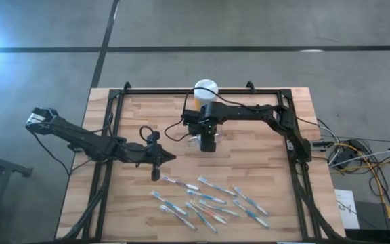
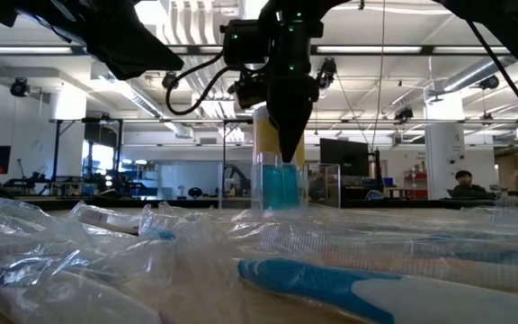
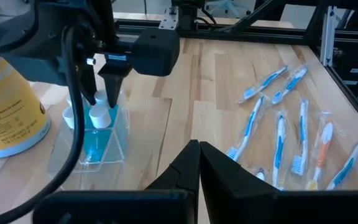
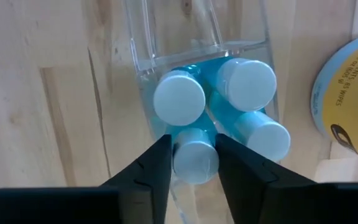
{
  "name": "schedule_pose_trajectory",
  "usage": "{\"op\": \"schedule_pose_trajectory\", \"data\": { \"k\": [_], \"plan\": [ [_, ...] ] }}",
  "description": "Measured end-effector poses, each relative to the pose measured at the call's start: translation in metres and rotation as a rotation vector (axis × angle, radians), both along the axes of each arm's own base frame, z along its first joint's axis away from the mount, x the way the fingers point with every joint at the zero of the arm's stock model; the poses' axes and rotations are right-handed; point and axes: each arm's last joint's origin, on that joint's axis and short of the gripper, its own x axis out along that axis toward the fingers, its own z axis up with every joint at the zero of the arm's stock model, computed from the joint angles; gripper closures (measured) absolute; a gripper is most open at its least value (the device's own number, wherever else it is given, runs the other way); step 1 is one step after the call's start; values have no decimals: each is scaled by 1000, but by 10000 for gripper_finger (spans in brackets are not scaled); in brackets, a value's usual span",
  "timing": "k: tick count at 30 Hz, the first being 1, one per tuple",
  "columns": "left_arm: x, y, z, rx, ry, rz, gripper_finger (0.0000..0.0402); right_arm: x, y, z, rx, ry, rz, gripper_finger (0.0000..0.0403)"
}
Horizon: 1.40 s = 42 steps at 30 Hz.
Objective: Pick & Place toothbrushing station
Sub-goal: Put the mouthwash bottle into the transparent organizer, then adjust the transparent organizer
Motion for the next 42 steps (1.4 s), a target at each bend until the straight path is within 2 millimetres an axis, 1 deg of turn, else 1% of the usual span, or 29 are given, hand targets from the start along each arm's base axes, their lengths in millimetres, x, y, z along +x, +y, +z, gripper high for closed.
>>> {"op": "schedule_pose_trajectory", "data": {
  "k": [4, 8, 13, 18, 22, 28, 33, 35, 39, 42],
  "plan": [
    [0, 0, 0, -2, 0, 0, 388, 0, 0, 1, 0, -2, 1, 251],
    [0, 0, 0, -9, 0, 2, 388, 1, 0, 9, -3, -27, -8, 224],
    [0, 0, 0, -20, -1, 6, 387, -1, 0, 13, -3, -24, -7, 199],
    [0, 0, 0, -5, 0, -5, 387, -6, 1, 22, 2, 4, -11, 187],
    [0, -3, 0, -15, 8, -82, 387, -10, 2, 31, -2, -19, -16, 188],
    [-1, -3, 0, -22, 6, -97, 388, -18, 3, 54, -11, -75, -11, 187],
    [-1, -5, 0, -17, 12, -167, 390, -32, 5, 81, -21, -145, -12, 186],
    [-1, -5, 0, -18, 14, -170, 391, -40, 7, 93, -26, -171, -11, 186],
    [-2, -4, -4, -28, 51, -162, 395, -68, 11, 114, -60, -198, -38, 188],
    [-6, -3, -16, -43, 100, -145, 397, -93, 13, 118, -121, -229, -80, 195]
  ]
}}
